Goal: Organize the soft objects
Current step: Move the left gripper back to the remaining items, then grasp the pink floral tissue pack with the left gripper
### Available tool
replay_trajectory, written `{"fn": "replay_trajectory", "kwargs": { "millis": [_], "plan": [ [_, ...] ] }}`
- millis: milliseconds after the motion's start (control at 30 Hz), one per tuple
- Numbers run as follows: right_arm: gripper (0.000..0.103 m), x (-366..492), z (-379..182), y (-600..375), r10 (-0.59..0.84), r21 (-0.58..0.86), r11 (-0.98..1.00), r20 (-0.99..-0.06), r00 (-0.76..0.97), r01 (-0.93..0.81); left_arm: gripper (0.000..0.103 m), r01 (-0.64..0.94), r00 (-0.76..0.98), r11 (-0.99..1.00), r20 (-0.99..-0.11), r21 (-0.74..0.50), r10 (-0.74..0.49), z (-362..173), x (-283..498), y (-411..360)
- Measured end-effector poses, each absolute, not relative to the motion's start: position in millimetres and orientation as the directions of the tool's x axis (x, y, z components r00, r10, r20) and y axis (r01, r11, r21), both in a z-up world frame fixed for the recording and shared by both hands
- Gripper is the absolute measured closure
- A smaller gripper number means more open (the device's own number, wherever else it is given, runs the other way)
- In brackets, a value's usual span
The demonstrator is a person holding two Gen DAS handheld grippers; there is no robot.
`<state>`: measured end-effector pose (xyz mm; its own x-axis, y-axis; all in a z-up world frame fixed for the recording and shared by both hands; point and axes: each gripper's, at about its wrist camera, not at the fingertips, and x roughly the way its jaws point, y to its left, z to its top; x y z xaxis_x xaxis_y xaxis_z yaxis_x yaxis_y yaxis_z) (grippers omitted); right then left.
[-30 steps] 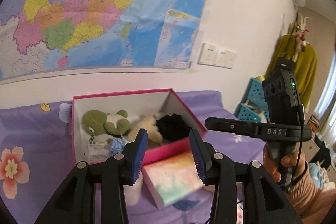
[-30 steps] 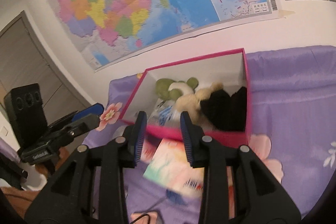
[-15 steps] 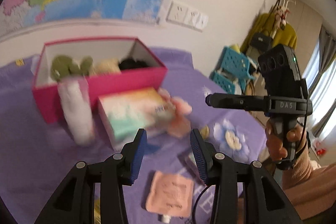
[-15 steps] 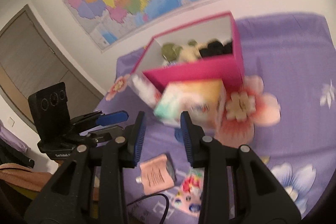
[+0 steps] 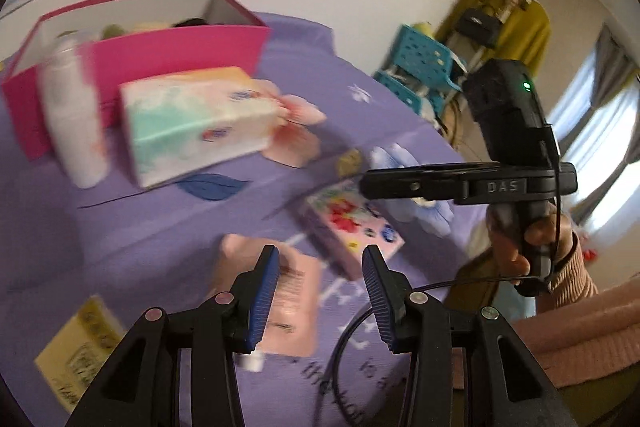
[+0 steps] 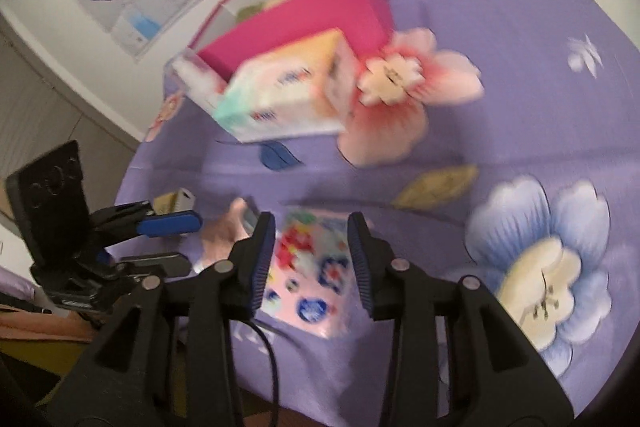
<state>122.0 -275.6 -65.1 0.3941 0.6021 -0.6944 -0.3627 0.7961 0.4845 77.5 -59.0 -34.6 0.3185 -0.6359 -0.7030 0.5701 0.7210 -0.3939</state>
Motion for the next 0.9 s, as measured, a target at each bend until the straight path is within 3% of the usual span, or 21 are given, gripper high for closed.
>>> {"fn": "replay_trajectory", "kwargs": {
  "millis": [300,533,900],
  "plan": [
    [0.063,106,-88,-290,0.596,0.510,0.802,-0.720,0.356,-0.310,0.062,0.628,0.192,0.670,-0.755,-0.397,-0.627,-60,80,-109],
    [0.065,113,-100,-286,0.639,0.563,0.769,-0.690,0.341,-0.303,0.069,0.578,0.211,0.708,-0.764,-0.406,-0.610,-67,94,-107],
    [0.064,131,-106,-283,0.677,0.615,0.735,-0.644,0.357,-0.285,0.069,0.508,0.237,0.742,-0.757,-0.438,-0.609,-69,109,-92]
  ]
}}
